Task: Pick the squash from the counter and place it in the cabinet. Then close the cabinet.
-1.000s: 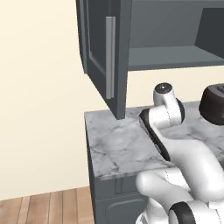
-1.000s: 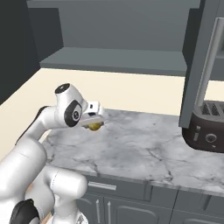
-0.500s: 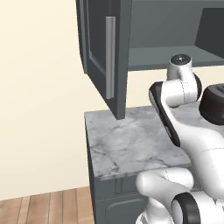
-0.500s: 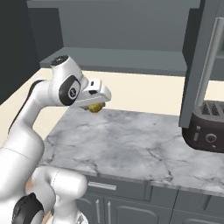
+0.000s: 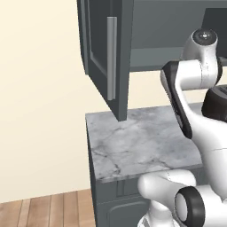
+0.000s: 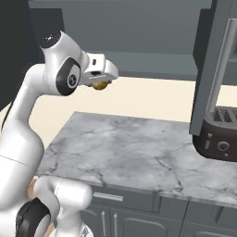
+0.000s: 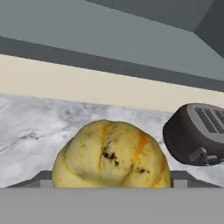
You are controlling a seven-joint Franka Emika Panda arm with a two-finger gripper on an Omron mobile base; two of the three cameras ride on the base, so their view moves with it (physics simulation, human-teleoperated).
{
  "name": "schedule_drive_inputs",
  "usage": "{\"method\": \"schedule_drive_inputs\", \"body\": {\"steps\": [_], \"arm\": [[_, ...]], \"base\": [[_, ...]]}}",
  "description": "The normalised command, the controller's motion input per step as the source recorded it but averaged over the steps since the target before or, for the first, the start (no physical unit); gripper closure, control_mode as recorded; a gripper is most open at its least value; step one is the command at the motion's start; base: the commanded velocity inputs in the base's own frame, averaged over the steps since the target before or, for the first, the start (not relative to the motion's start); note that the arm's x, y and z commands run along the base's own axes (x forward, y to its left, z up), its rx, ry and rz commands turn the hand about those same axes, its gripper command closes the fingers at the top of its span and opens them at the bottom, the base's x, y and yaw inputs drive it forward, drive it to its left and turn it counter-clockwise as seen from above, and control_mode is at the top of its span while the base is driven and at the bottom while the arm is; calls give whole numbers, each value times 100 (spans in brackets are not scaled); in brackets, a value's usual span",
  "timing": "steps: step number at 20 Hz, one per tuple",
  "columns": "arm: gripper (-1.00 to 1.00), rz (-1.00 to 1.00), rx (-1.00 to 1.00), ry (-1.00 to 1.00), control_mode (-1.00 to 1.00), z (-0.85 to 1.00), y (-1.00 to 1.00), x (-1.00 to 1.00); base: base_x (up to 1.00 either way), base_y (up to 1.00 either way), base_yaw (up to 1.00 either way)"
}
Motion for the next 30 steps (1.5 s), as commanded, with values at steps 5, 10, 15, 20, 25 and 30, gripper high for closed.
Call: {"method": "schedule_drive_inputs", "body": {"steps": [5,10,15,20,25,30], "arm": [[100,0,16,-33,-100,32,-3,26],[100,0,8,-32,-100,2,0,39],[100,0,2,-25,-100,-1,0,33],[100,0,12,6,-100,14,0,74],[100,0,7,9,-100,3,-4,82],[100,0,4,6,-100,0,-7,84]], "base": [[0,0,0],[0,0,0],[0,0,0],[0,0,0],[0,0,0],[0,0,0]]}}
